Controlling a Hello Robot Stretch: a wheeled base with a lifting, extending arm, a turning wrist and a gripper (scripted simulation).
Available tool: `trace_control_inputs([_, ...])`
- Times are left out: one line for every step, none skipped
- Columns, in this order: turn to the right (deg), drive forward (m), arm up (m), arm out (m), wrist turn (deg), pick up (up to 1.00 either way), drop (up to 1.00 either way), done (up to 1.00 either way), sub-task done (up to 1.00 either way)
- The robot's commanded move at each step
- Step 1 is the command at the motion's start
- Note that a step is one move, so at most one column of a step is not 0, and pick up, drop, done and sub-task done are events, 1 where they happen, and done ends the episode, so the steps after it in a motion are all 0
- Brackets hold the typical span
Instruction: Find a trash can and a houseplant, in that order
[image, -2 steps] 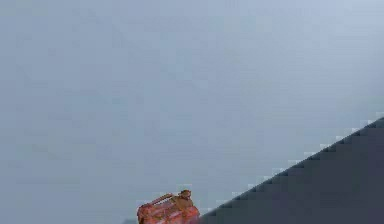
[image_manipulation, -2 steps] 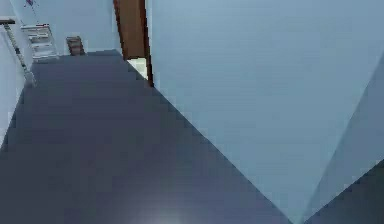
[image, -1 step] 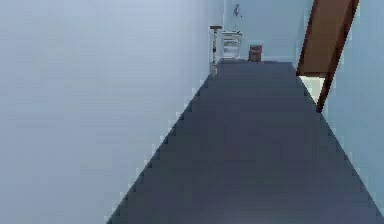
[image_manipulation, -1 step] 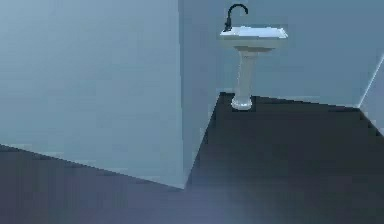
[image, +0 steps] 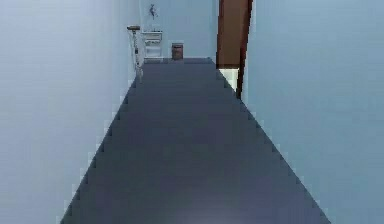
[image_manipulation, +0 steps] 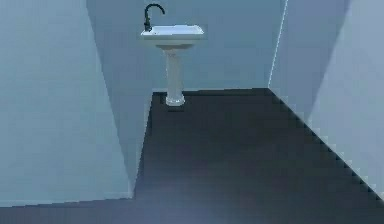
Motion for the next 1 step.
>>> trace_control_inputs([0.0,1.0,0.0,0.0,0.0,0.0,0.0,0.0,0.0])
